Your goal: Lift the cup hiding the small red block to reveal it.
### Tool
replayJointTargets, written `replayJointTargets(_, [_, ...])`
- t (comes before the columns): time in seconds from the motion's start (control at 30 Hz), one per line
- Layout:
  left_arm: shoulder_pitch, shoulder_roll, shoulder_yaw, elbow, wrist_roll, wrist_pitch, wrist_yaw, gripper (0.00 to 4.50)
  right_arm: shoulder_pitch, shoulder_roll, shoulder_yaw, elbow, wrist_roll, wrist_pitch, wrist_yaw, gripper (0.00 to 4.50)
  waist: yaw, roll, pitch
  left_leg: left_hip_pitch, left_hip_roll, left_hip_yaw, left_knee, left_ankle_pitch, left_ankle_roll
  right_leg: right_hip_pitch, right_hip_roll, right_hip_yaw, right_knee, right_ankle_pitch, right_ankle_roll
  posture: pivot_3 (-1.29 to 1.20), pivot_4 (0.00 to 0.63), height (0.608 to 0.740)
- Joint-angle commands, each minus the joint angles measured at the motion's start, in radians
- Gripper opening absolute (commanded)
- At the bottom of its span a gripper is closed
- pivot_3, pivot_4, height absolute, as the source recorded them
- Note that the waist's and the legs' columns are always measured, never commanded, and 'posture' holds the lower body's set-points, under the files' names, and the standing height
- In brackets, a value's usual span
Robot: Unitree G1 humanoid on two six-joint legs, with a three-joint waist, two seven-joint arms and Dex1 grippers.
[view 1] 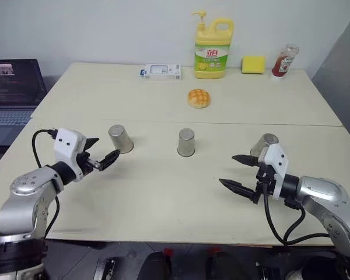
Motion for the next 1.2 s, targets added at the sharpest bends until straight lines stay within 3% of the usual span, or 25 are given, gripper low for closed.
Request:
replayJointTargets(0.03, [-0.058, 0.028, -0.033, 0.064, 0.046, -0.006, 0.01, 4.5, -0.003, -0.006, -0.012, -0.04, 0.017, -0.003, 0.001, 4.45, -0.001, 0.0, 0.0, 0.0, 0.0, 0.0, 0.0, 0.0, 0.0, 0.0, 0.0, 0.0, 0.0, 0.0, 0.0, 0.0, 0.15, 0.74])
replayJointTargets(0.83, [-0.392, -0.025, -0.197, 0.498, 0.155, -0.122, -0.084, 4.5, 0.002, -0.005, -0.024, -0.067, 0.018, 0.003, -0.012, 4.45, 0.002, -0.001, 0.0, -0.002, 0.0, 0.001, 0.001, 0.002, -0.003, -0.002, 0.0, 0.0, 0.001, 0.0, 0.0, 0.0, 0.15, 0.74])
replayJointTargets(1.1, [-0.432, -0.039, -0.197, 0.555, 0.145, -0.167, -0.124, 2.9, 0.001, -0.002, -0.024, -0.073, 0.018, 0.008, -0.024, 4.5, 0.001, -0.001, 0.0, -0.003, 0.0, 0.001, 0.002, 0.002, -0.003, -0.004, 0.0, 0.0, 0.001, 0.0, 0.0, 0.0, 0.15, 0.74])
replayJointTargets(1.2, [-0.415, -0.031, -0.17, 0.505, 0.115, -0.14, -0.132, 2.82, 0.0, 0.0, -0.022, -0.074, 0.017, 0.008, -0.029, 4.5, 0.001, -0.001, 0.0, -0.004, 0.0, 0.001, 0.002, 0.002, -0.003, -0.004, 0.0, 0.0, 0.001, 0.0, 0.0, 0.0, 0.15, 0.74])
